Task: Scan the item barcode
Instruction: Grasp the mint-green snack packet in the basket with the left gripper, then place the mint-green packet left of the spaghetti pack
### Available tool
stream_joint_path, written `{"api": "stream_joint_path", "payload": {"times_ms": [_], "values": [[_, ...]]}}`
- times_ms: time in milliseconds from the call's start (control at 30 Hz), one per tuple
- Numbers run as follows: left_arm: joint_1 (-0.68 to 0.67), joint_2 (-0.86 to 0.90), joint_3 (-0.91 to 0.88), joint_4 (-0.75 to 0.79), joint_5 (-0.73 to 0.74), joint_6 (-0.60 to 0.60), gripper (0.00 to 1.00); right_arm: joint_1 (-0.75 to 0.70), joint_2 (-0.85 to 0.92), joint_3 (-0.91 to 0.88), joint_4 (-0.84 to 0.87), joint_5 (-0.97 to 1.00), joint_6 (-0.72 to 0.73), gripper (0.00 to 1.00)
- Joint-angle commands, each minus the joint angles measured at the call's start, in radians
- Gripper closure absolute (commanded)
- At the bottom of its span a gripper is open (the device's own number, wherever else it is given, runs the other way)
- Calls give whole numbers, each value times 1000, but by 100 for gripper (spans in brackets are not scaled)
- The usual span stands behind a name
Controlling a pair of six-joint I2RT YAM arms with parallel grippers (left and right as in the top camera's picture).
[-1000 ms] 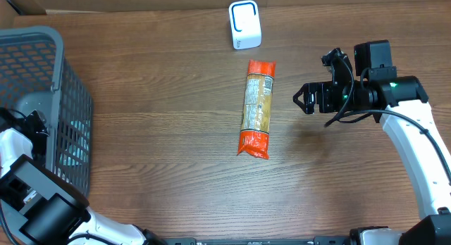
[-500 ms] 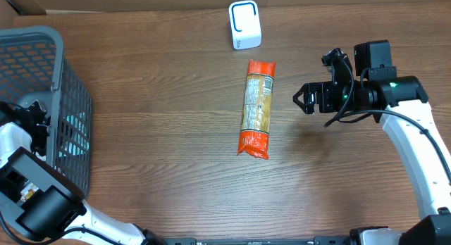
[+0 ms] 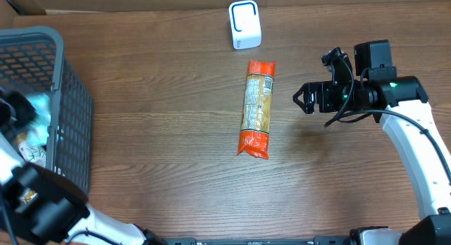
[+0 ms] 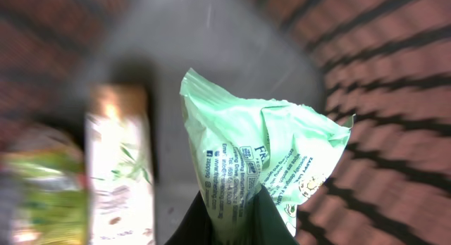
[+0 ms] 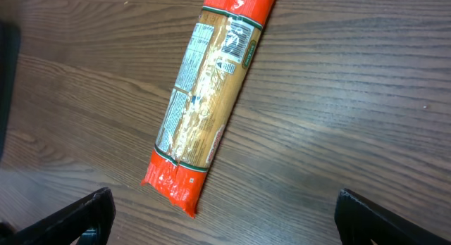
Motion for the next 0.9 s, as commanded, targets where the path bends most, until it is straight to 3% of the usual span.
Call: {"api": "stream_joint_path", "payload": {"times_ms": [0,200,400,533,733,867], "values": [[-58,-200,201,-81,-4,-26,96,5,-6,23,8,2,2,0],[-224,-356,241,-89,127,-70,96,5,-6,23,10,3,2,0],[-519,-337,169,-101,193,-156,96,5,-6,23,11,2,2,0],[-729,-269,-74,46,193,-243,96,5,-6,23,8,3,2,0],[-891,-140,-407,386,222,-349,96,5,-6,23,7,3,2,0],[-963,-28,-517,557,230,-382,96,5,-6,23,2,3,2,0]]}}
